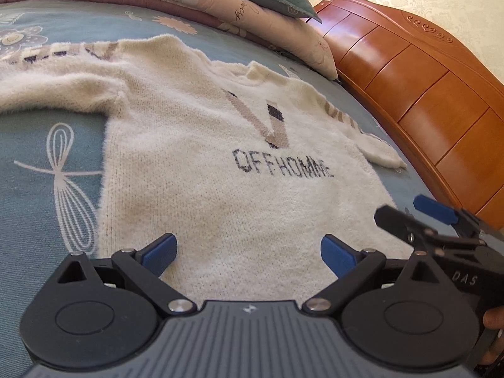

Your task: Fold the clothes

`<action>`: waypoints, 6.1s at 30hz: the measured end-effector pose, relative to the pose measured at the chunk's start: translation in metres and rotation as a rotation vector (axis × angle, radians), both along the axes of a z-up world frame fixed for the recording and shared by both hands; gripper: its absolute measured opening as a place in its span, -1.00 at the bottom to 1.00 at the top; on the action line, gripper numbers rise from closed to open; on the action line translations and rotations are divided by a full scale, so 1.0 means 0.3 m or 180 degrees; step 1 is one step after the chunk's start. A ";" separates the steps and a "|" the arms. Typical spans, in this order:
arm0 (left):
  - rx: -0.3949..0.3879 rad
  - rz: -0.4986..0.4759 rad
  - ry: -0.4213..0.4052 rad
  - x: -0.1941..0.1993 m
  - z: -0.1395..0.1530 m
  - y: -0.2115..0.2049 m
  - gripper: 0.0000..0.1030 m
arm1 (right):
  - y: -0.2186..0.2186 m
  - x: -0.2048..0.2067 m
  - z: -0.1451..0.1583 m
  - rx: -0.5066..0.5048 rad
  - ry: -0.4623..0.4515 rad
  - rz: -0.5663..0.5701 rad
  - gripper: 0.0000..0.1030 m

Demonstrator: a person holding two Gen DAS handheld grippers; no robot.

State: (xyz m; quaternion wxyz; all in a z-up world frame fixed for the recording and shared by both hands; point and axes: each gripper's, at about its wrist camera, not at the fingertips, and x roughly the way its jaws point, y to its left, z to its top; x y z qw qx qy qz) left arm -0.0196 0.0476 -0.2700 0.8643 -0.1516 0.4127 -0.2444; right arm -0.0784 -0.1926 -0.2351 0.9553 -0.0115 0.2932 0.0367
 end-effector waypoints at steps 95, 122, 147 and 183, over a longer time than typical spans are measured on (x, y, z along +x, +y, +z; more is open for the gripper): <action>0.1525 0.1324 0.0507 0.812 0.106 0.288 0.55 | -0.013 0.289 -0.062 0.0963 0.0747 0.0520 1.00; 0.0381 0.0630 0.0311 1.000 0.092 -0.174 0.56 | -0.100 0.295 -0.097 0.0963 0.0753 0.0502 1.00; 0.0713 0.0594 0.0288 1.106 -0.019 -0.351 0.76 | -0.119 0.277 -0.103 0.0832 0.0763 0.0591 1.00; 0.0625 0.0766 0.0434 0.850 0.161 0.058 0.85 | -0.118 0.281 -0.059 0.0990 0.0748 0.0502 1.00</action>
